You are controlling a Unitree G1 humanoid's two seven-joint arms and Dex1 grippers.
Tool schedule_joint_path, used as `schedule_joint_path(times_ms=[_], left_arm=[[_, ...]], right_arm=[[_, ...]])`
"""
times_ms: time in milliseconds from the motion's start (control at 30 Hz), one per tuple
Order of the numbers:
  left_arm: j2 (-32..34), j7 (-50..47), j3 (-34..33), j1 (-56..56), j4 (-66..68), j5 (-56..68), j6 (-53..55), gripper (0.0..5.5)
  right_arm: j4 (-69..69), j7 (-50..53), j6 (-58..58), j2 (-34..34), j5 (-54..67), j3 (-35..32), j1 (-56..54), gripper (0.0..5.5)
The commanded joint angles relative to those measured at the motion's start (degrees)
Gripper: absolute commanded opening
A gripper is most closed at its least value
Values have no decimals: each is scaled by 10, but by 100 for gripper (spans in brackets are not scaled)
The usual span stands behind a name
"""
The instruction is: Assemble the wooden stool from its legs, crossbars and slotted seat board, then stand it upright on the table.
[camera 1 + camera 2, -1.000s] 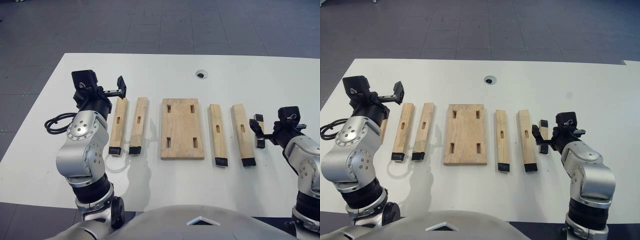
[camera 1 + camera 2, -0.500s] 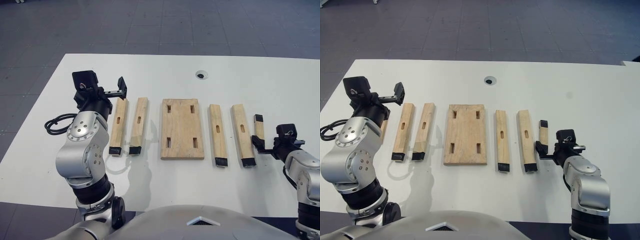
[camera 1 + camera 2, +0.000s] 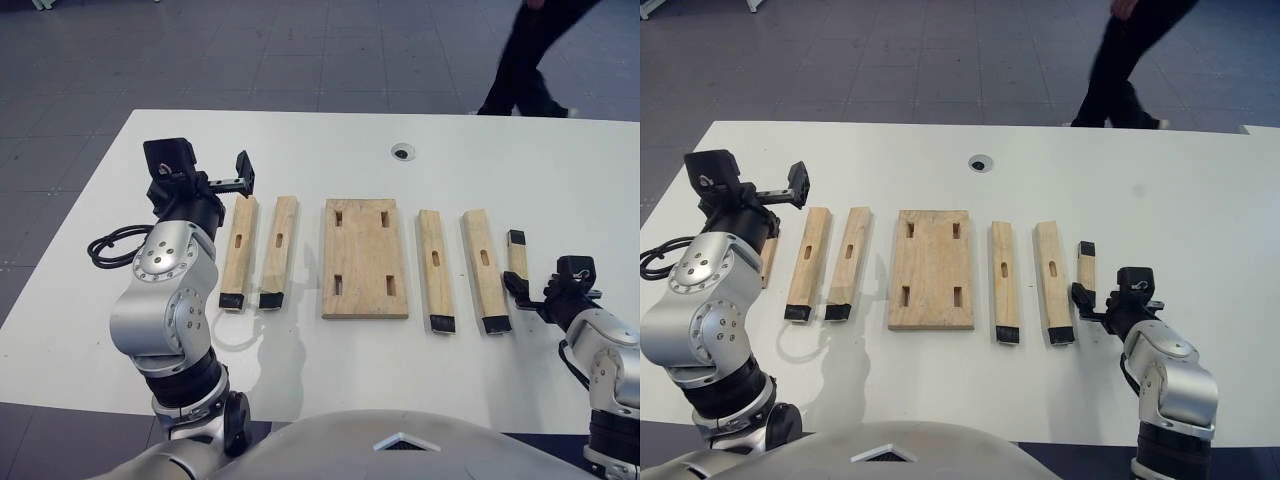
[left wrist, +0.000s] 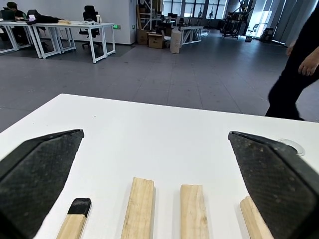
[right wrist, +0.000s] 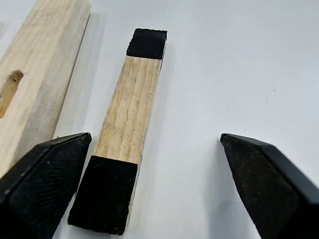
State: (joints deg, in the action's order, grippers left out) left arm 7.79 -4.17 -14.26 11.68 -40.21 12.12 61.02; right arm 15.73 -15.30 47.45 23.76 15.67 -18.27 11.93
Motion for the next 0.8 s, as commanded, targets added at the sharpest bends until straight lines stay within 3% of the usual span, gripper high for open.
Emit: schedule_joint_path(times_ms=[33,700,800], left_arm=[[0,-4,4,10,-3,-5,14,542],[-8,-7,1,20,1,-5,22,542],[-9,-6,1,21,4,-4,22,542]], right_arm=[[-69,20,62,-11,-28,36,77,422],[-73,22,49,-13,-20,35,70,129],[-88,23,30,-9,-21,25,51,129]])
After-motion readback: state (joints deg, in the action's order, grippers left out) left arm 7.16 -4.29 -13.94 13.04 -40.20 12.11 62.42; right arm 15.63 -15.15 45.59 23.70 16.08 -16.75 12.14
